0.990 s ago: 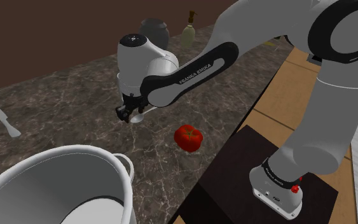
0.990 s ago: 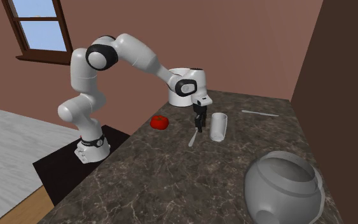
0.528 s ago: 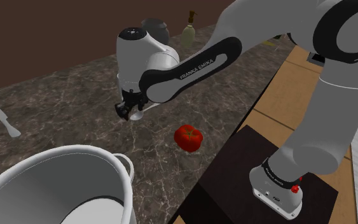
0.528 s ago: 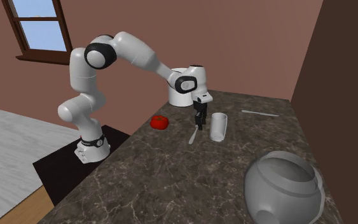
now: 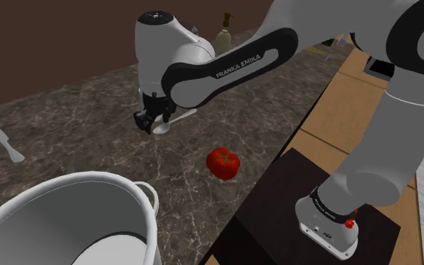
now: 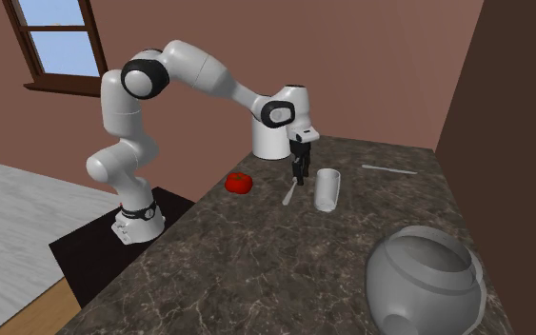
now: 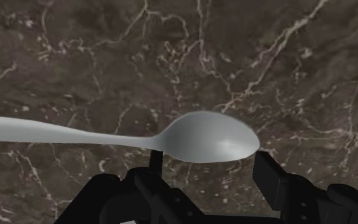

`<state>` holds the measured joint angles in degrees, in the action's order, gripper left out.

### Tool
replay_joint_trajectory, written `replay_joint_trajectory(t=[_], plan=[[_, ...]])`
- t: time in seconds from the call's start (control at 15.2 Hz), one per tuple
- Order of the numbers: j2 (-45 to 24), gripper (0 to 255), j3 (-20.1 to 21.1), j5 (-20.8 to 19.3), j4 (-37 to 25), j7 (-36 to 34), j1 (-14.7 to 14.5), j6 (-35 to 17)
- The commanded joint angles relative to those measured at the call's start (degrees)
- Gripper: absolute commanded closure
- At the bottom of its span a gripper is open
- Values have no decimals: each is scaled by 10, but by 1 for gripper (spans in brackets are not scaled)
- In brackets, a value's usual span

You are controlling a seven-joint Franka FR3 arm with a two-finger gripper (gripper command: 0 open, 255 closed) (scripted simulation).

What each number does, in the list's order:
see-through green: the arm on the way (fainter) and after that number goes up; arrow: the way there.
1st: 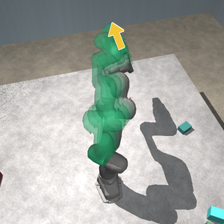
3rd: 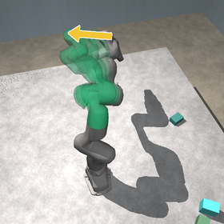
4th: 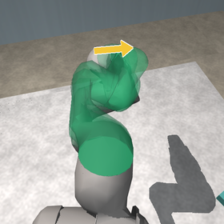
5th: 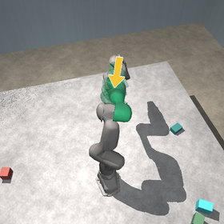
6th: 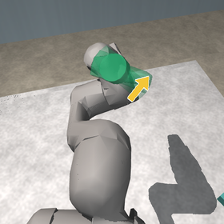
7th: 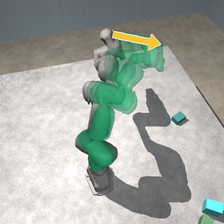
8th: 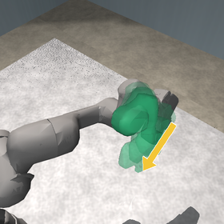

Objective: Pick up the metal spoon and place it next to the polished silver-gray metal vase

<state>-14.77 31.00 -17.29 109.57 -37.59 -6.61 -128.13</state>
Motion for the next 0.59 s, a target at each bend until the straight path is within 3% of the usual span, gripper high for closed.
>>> replay_joint_trajectory(t=[0.0,0.53], plan=[[7,255,2,7,-8,7,2,14],[31,255,9,30,-42,26,6,66]])
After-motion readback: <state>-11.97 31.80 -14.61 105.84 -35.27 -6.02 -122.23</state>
